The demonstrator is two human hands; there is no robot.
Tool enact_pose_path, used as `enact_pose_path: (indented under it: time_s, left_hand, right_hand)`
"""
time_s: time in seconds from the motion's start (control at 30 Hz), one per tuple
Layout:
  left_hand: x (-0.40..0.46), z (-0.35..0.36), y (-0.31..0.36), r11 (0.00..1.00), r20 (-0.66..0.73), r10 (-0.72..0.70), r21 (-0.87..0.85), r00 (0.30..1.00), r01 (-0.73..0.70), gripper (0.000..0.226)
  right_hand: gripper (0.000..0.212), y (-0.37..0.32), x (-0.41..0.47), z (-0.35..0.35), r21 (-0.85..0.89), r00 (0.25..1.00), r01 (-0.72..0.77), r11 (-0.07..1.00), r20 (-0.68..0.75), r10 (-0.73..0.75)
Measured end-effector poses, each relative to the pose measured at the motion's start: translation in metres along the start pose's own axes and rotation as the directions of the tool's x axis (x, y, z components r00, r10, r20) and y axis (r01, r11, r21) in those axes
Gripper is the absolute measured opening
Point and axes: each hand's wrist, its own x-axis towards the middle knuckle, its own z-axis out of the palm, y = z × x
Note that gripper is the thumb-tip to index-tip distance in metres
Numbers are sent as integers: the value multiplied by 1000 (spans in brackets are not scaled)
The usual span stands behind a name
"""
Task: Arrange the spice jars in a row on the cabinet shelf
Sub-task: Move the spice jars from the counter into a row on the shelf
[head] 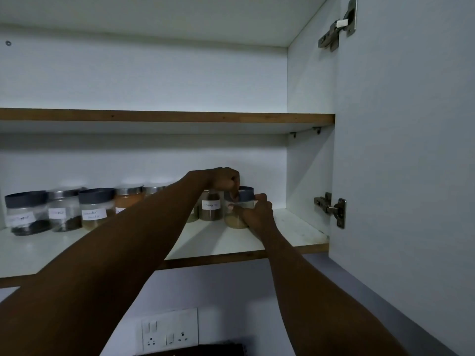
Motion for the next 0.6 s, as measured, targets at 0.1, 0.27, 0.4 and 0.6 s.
enact_pose_path:
  time_s: [0.1,0.27,0.4,0.6]
  left_hand:
    - [13,2,0,1000,37,2,-21,999,-2,31]
    - [28,6,-7,967,-29,-90,235,996,94,67]
    - [37,14,-10,908,-105,-89,400,990,124,86]
    - [47,8,-11,874,-217,-92,450,972,183,90]
  right_hand:
    - [87,0,4,-2,-7,999,-42,999,9,42]
    - [70,-1,1,-5,-3,996,-58,998,-61,58]
    - [49,-1,-1,-4,-31,994,-70,997,-86,67]
    - [18,-1,0,0,-121,984,-102,987,-157,82]
